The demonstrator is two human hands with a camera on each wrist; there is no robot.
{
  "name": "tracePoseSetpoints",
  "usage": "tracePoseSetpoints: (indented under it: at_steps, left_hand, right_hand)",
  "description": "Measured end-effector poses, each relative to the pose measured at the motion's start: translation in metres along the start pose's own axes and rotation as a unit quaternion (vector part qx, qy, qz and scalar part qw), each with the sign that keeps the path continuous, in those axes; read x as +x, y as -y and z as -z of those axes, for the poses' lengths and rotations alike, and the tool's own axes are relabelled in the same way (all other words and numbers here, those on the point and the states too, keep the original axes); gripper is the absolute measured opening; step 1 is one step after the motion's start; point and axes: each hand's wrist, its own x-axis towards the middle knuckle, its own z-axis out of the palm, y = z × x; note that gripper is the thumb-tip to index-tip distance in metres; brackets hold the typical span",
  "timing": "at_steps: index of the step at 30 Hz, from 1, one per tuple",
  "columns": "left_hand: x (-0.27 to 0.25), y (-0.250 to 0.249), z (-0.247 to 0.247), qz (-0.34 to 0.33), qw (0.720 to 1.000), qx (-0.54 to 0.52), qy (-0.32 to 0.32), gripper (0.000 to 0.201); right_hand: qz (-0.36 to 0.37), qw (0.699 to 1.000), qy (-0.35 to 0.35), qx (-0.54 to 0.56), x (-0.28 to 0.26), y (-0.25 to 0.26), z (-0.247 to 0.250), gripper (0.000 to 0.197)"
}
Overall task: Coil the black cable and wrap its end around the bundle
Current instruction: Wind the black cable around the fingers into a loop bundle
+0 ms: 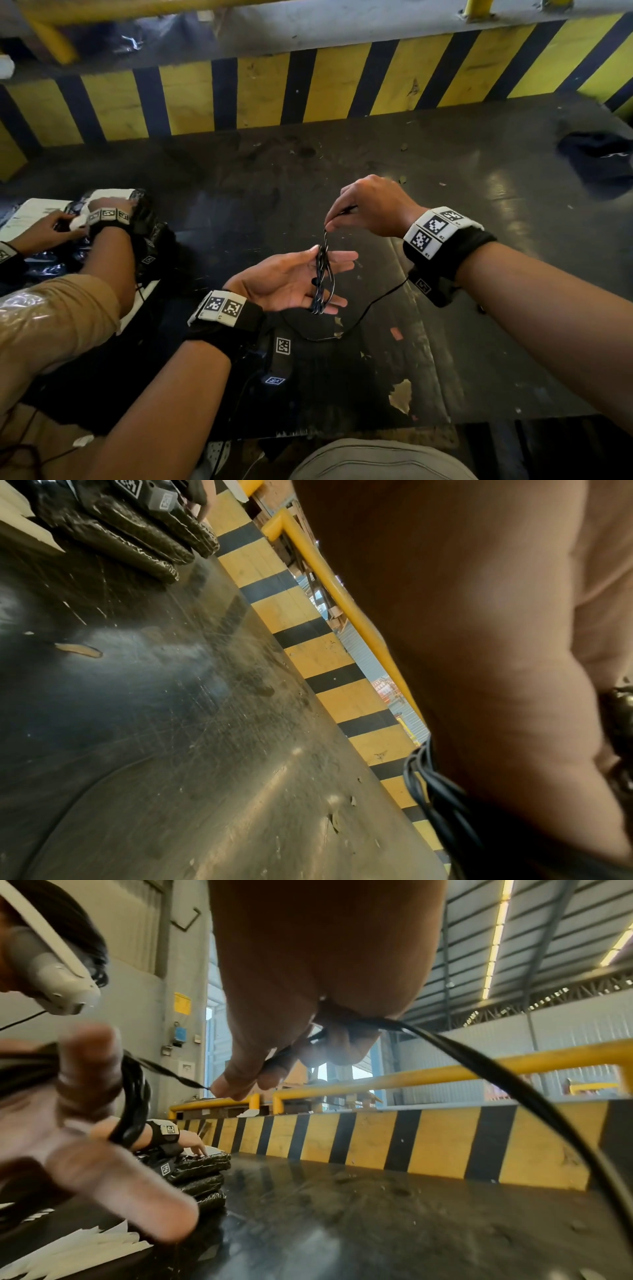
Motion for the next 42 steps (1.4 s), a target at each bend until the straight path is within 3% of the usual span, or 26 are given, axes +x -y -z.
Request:
tracePoseSetpoints:
  at_steps: [13, 17, 22, 27, 33, 39, 42]
  left_hand:
    - [-0.001, -0.015, -0.014, -0.027, 0.998, 0.033, 0.053, 0.055]
    - [0.002, -0.022, -0.014, -0.059, 0.994, 0.035, 0.083, 0.055]
    - [0.01, -0.029, -0.007, -0.11, 0.99, 0.001, 0.09, 0.053]
    - [0.026, -0.029, 0.001, -0.114, 0.992, -0.014, 0.046, 0.057]
    - [0.032, -0.022, 0.029, -0.104, 0.992, -0.03, -0.065, 0.057]
    - [0.037, -0.004, 0.041, -0.057, 0.99, -0.019, -0.13, 0.049]
    - [0.037, 0.004, 0.042, -0.036, 0.99, -0.012, -0.136, 0.055]
  right_hand:
    - [-0.046, 0.986, 0.056, 0.151, -0.013, -0.031, -0.048, 0.015]
    - [-0.107, 0.967, 0.108, 0.203, -0.037, -0.022, -0.066, 0.026]
    - [-0.095, 0.955, 0.139, 0.243, -0.064, -0.004, -0.097, 0.021]
    - [-0.064, 0.95, 0.153, 0.265, -0.074, 0.018, -0.115, 0.023]
    - [-0.049, 0.957, 0.171, 0.228, -0.082, 0.028, -0.106, 0.024]
    - [-0.037, 0.984, 0.141, 0.1, -0.073, 0.032, -0.078, 0.024]
    - [-0.031, 0.992, 0.118, 0.035, -0.066, 0.034, -0.064, 0.024]
